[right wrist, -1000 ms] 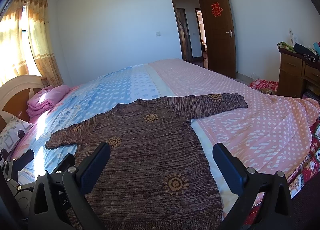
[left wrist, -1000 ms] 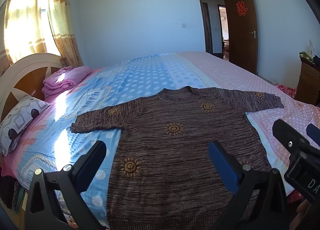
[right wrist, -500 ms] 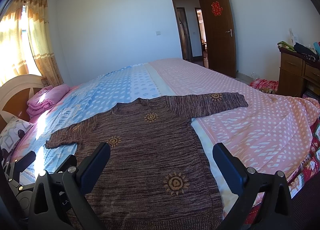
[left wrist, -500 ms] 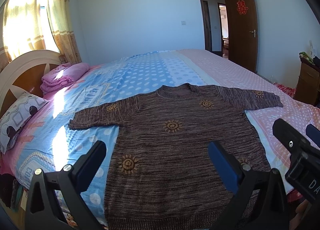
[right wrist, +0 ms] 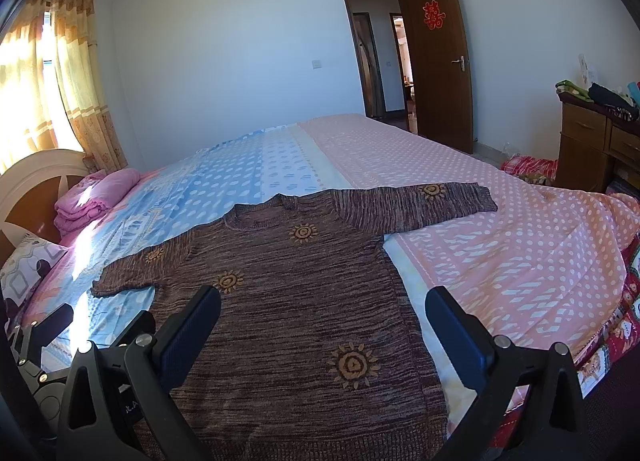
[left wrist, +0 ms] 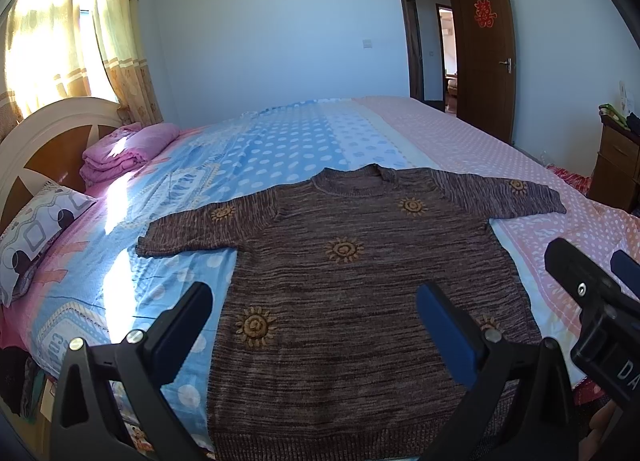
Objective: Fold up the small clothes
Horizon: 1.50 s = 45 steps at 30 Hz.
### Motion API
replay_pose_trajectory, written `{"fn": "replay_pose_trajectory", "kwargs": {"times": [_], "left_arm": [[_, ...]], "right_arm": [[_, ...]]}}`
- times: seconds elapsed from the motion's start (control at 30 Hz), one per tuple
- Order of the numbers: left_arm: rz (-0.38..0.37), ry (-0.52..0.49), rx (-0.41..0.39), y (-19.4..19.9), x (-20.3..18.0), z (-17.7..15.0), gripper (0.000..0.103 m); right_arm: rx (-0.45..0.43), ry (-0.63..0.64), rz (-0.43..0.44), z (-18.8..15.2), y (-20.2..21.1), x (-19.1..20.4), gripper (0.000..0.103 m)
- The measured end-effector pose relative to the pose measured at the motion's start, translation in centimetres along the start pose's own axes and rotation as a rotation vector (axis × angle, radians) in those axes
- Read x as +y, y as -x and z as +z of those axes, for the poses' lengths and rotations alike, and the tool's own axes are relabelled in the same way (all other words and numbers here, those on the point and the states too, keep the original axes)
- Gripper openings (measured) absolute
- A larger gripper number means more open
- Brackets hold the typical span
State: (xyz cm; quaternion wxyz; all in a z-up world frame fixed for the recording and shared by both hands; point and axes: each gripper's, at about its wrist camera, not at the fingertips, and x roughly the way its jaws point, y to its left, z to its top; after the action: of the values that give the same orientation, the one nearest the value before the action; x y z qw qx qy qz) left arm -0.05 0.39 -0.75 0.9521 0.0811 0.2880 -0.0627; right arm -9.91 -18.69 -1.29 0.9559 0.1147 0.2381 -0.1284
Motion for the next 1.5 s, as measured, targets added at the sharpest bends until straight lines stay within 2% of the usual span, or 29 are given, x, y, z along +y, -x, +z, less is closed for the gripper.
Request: {"fn": "replay_pose_trajectory", "kwargs": {"times": [0.57,0.8,1.07,1.23,1.37,1.47,1.5], "left_arm": [[-0.001,0.0,0.007,-0.2,0.0,-0.3,0.103],[-0.002,0.005,0.022,-0.8,0.2,-0.5,0.103],[0.0,0.014,0.085,-4.9,0.5,0.0,0.103],[0.015,0.012,0.123,-8.5,0.5,1.1,0.103],[-0.046,0.034,0.168,-11.4,1.5,2.1,0.103],[-0.043,0.049,0.172,-13.5,3.0,3.5,0.103],[-0.025,0.054,0.166,-14.2,3.6,4.2,0.103]], "right_arm": [[0.002,-0.004,-0.004,-0.2,-0.2,-0.1,0.102],[-0.021,0.008,-0.042,-0.1,-0.8,-0.5,0.102],[-0.003,-0.01,-0.096,0.8,-4.5,-2.7,0.102],[0.051,0.0,-0.08,1.9,-8.5,-4.1,0.102],[0.104,-0.055,-0.089,3.4,-12.0,-7.2,0.102],[0.097,-0.143,-0.145,5.3,-13.7,-11.3,0.094],[0.088,-0.167,-0.175,6.2,-14.2,-12.9,0.086]]}}
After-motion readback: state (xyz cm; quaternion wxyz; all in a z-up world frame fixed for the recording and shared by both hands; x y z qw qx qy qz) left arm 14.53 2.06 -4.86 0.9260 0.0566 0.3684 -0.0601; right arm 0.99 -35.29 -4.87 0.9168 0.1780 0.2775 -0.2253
